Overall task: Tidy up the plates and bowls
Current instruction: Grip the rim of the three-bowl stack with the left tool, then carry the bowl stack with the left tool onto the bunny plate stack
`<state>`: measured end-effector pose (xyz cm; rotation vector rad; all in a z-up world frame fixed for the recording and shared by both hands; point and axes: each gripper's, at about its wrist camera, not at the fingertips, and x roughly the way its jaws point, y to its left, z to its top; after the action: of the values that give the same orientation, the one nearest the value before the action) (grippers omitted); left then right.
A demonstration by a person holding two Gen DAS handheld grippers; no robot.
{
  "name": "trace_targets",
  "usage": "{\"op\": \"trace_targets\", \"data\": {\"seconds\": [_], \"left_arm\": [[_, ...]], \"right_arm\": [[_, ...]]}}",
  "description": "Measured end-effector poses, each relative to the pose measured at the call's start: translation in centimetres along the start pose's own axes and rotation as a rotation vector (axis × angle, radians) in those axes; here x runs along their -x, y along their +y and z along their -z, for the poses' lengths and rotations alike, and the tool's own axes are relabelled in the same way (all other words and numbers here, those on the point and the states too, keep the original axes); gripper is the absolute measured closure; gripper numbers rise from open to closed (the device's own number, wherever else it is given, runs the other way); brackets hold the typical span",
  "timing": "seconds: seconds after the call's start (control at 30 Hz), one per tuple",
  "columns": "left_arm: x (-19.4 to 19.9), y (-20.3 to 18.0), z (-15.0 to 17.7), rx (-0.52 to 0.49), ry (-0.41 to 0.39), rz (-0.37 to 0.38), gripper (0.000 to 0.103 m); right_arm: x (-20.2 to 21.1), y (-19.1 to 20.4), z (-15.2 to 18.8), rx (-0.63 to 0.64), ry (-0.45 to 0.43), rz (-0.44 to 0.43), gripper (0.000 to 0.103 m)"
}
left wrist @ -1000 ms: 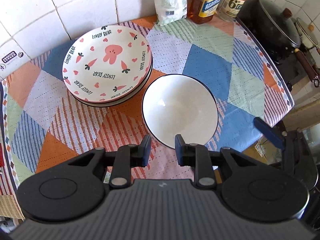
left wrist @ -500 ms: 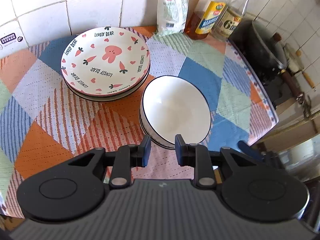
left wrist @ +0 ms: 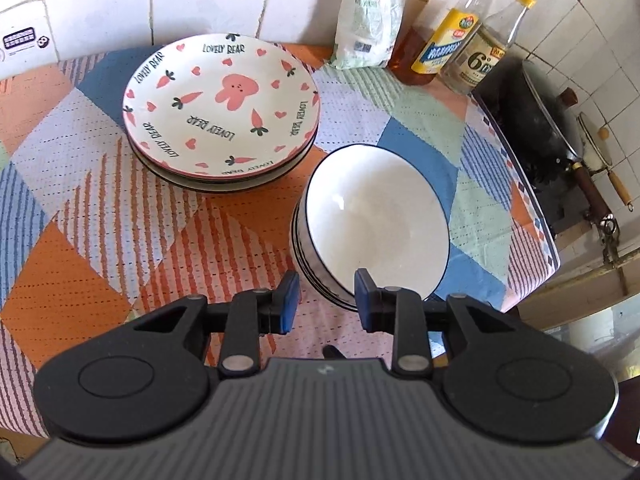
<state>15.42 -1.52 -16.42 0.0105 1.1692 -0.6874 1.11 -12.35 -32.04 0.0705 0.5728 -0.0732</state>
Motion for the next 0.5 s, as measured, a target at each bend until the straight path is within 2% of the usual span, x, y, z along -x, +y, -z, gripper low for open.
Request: {"op": "trace_targets", "data": {"seconds": [0.13, 0.2, 0.3, 0.43, 0.5], "left_arm": [[-0.8, 0.2, -0.4, 0.017, -0.001, 0.005, 0.074], [-1.1, 0.6, -0.7, 0.040, -0.018, 0.020, 0.068], [-1.9, 1.2, -1.1, 0.044, -0.032, 0.037, 0.065], [-3.8, 1.9, -1.7, 0.031, -0.013, 0.079, 0.065], [-4.7, 1.9, -1.8, 0.009, 0.002, 0.083, 0.061]], "right_arm": [[-1.7, -0.3, 0.1, 0.006, 0.022, -0.004, 0.002], [-2.4, -0.4, -0.1, 0.018, 0.028, -0.011, 0.002], [-3.1, -0.6, -0.4, 0.037, 0.006, -0.021, 0.002], [-4.1, -1.0, -0.7, 0.042, -0.033, -0.039, 0.002], [-4.4, -1.2, -1.0, 0.038, -0.057, -0.034, 0.002]]}}
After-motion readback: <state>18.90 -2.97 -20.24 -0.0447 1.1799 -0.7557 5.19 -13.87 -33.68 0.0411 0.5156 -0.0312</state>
